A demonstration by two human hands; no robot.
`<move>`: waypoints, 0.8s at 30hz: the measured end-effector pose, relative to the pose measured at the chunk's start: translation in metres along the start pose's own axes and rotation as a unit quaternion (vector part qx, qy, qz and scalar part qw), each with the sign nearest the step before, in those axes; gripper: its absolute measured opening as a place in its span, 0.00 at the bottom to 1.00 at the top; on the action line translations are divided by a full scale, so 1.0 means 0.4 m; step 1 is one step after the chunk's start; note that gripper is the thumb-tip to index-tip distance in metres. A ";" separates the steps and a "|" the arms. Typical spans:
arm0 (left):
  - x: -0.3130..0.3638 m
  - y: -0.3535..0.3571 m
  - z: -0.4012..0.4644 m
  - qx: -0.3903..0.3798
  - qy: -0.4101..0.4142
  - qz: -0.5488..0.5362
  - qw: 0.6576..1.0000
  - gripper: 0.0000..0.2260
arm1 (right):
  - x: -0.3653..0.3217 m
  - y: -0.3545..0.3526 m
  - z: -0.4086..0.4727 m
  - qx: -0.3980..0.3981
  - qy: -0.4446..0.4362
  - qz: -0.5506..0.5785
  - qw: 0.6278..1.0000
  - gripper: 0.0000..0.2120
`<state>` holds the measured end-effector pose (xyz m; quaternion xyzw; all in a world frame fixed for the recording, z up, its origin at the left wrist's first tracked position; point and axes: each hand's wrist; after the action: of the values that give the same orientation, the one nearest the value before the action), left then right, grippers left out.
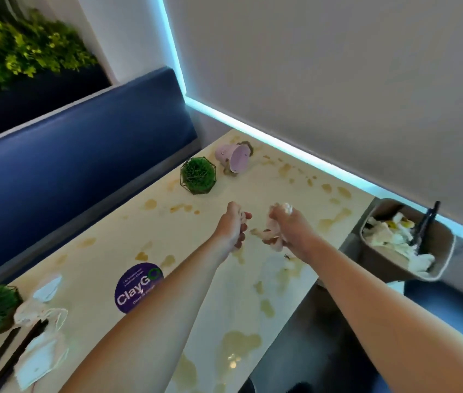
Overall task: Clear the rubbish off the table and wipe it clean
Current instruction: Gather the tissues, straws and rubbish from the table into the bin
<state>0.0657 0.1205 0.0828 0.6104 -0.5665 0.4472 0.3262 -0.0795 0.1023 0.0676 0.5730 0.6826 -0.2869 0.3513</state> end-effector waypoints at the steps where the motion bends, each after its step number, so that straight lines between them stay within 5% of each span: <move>1: 0.004 0.029 0.017 -0.013 0.008 0.007 1.000 0.13 | 0.001 -0.029 0.010 0.009 0.004 0.016 1.000 0.08; 11: 0.027 0.384 0.126 -0.176 0.098 0.077 0.976 0.14 | -0.010 -0.356 0.074 0.173 0.074 0.053 0.981 0.39; 15: 0.026 0.524 0.169 -0.189 0.137 0.102 0.967 0.15 | -0.007 -0.509 0.108 0.231 0.064 0.070 0.968 0.32; 24: -0.034 0.749 0.261 -0.158 0.125 0.151 0.968 0.06 | 0.071 -0.749 0.211 0.250 0.121 -0.129 0.952 0.18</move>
<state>-0.2098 -0.0121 -0.0025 0.3980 -0.6697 0.4693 0.4157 -0.3643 -0.0018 -0.0084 0.5797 0.6945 -0.4200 0.0718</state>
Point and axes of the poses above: each hand's wrist, its own z-axis towards the middle knuckle, its own y-axis out of the palm, x = y × z, and after that the axes turned 12 degrees about y, right-handed
